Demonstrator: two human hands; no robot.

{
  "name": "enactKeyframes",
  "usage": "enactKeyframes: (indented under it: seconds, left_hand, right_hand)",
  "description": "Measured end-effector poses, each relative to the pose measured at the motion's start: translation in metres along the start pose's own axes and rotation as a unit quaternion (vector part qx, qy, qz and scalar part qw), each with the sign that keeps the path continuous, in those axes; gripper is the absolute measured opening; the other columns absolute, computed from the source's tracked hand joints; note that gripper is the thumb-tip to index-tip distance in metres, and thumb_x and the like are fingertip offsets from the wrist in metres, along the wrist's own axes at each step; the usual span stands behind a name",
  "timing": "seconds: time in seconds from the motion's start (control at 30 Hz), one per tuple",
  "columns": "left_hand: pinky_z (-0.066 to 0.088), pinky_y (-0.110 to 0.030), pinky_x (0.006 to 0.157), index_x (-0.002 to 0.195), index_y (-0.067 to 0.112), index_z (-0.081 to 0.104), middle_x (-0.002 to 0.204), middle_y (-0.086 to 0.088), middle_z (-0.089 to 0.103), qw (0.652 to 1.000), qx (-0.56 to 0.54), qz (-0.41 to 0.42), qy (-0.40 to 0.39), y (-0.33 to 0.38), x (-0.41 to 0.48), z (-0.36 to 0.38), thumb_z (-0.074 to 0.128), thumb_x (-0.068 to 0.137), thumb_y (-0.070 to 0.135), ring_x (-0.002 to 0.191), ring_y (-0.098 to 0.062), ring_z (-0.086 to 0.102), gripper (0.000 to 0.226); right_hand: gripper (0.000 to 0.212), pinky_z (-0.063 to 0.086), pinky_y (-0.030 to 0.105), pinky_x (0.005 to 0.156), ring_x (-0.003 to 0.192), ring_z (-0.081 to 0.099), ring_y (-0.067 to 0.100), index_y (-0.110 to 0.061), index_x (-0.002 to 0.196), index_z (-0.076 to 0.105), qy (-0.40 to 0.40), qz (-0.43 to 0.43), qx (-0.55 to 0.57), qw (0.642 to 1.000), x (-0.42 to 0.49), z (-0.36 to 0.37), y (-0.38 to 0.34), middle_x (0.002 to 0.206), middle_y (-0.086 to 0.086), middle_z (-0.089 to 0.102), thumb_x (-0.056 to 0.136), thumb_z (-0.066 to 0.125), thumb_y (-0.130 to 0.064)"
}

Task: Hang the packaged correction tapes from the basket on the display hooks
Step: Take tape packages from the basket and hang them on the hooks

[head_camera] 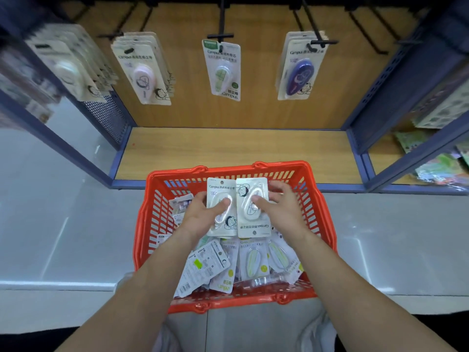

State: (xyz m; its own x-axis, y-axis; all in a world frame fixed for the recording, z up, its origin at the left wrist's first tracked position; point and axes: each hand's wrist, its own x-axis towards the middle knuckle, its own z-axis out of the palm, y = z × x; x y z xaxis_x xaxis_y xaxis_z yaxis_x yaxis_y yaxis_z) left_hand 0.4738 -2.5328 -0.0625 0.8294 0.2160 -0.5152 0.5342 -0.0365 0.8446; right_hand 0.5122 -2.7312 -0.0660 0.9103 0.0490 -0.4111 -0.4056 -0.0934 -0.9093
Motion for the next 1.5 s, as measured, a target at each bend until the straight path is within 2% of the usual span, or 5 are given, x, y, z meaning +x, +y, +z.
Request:
enactKeyframes:
  seconds: [0.43,0.63,0.87,1.23,1.5]
  left_hand:
    - [0.06,-0.035,0.078,0.126,0.02,0.06,0.112,0.002,0.075,0.999,-0.022,-0.027,-0.029,-0.011,-0.006,-0.008,0.087,0.079,0.024,0.093,-0.016,0.076,0.054]
    - [0.059,-0.046,0.09,0.119,0.022,0.065,0.111,0.002,0.076,0.998,-0.008,-0.055,0.003,-0.031,0.015,-0.023,0.088,0.078,0.027,0.097,-0.02,0.075,0.047]
    - [0.055,-0.027,0.07,0.123,0.017,0.064,0.112,0.001,0.074,0.997,-0.022,-0.065,0.027,-0.038,0.031,-0.023,0.085,0.081,0.021,0.096,-0.017,0.074,0.047]
    - [0.054,-0.016,0.057,0.119,0.022,0.059,0.11,0.004,0.074,0.998,-0.012,-0.047,0.026,-0.025,0.021,-0.022,0.086,0.081,0.017,0.085,-0.005,0.073,0.047]
    - [0.056,-0.027,0.066,0.122,0.02,0.059,0.103,0.004,0.074,0.999,-0.018,-0.026,-0.004,0.018,-0.01,-0.02,0.087,0.079,0.019,0.088,-0.015,0.074,0.052]
  right_hand:
    - [0.025,0.05,0.032,0.059,0.059,0.055,0.015,-0.014,0.084,0.072,-0.053,0.043,-0.024,0.997,-0.004,0.032,0.007,0.074,0.004,0.065,0.091,0.075,-0.038]
    - [0.017,0.045,0.028,0.067,0.083,0.064,0.017,-0.015,0.102,0.07,0.09,0.037,-0.177,0.979,0.049,-0.006,0.032,0.082,-0.01,0.065,0.097,0.066,-0.03]
    - [0.053,0.047,0.037,0.081,0.083,0.063,0.028,-0.007,0.081,0.062,0.072,0.107,-0.307,0.943,0.087,-0.004,0.031,0.077,0.007,0.066,0.094,0.061,-0.058]
    - [0.045,0.049,0.035,0.086,0.098,0.062,0.025,-0.015,0.128,0.057,0.162,0.132,-0.2,0.957,0.076,-0.003,0.027,0.111,0.003,0.066,0.087,0.074,-0.019]
    - [0.008,0.048,0.025,0.061,0.062,0.066,0.004,-0.01,0.089,0.07,0.042,0.042,-0.121,0.991,0.021,-0.025,-0.012,0.075,0.0,0.07,0.095,0.066,-0.005]
